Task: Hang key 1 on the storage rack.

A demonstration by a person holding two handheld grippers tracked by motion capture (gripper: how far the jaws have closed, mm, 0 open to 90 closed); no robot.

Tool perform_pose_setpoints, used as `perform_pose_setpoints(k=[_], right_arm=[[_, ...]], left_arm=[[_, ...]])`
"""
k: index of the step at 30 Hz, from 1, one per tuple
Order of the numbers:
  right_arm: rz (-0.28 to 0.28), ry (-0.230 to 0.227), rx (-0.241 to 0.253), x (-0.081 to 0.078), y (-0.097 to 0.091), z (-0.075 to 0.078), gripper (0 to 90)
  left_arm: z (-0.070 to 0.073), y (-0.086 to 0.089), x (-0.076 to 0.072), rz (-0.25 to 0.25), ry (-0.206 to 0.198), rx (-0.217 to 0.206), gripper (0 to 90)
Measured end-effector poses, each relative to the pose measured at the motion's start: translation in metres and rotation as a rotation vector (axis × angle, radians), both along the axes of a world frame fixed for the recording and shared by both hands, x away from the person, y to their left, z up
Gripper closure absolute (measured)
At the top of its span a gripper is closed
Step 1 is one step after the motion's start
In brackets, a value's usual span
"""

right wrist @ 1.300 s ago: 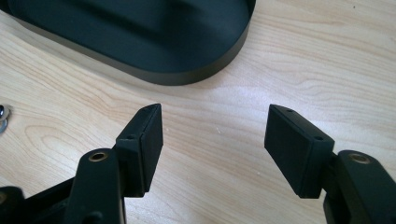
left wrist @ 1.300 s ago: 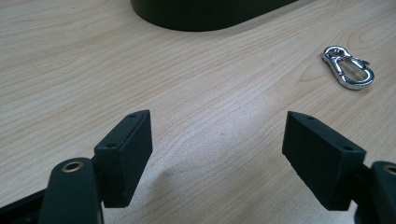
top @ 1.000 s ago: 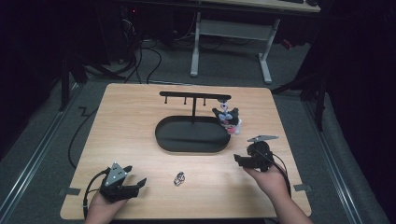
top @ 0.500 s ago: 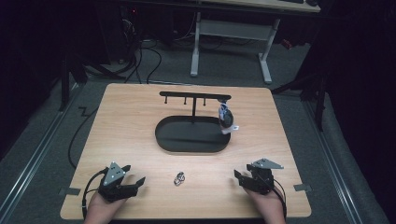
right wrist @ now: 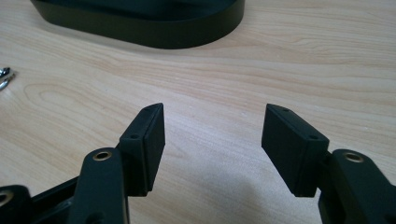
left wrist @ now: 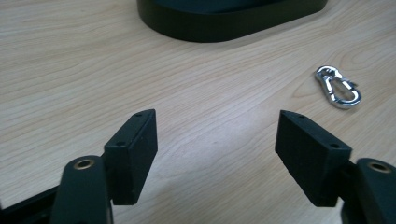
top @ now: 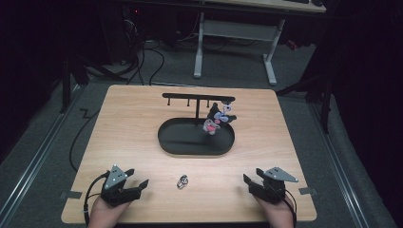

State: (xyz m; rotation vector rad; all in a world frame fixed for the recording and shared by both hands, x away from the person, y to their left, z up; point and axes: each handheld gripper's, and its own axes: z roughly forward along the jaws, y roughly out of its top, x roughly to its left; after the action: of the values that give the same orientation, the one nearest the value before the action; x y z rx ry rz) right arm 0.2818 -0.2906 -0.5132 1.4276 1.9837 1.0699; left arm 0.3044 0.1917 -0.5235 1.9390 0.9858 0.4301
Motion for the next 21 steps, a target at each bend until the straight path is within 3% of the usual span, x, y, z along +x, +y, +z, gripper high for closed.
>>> perform_pose_setpoints(k=[7, 10, 14, 15, 16, 21], right_arm=[[0.014, 0.001, 0.013, 0.002, 0.001, -0.002, 40.7], [0.027, 0.001, 0.016, 0.0, 0.003, -0.001, 41.0], [0.043, -0.01, 0.019, -0.004, 0.004, 0.0, 41.2], [0.047, -0.011, 0.019, -0.004, 0.004, 0.001, 41.4], [0.05, -0.013, 0.024, -0.006, 0.002, 0.001, 41.6], [0.048, -0.012, 0.044, -0.007, -0.004, 0.001, 42.1]], left_arm=[[0.005, -0.018, -0.003, -0.033, -0.005, 0.004, 52.0], [0.005, -0.028, -0.004, -0.046, 0.007, 0.017, 64.1], [0.005, -0.045, -0.007, -0.049, 0.004, 0.065, 81.3], [0.005, -0.05, -0.008, -0.052, 0.0, 0.085, 81.3], [0.004, -0.06, -0.008, -0.057, 0.008, 0.105, 86.7], [-0.001, -0.086, -0.001, -0.091, 0.04, 0.129, 90.0]])
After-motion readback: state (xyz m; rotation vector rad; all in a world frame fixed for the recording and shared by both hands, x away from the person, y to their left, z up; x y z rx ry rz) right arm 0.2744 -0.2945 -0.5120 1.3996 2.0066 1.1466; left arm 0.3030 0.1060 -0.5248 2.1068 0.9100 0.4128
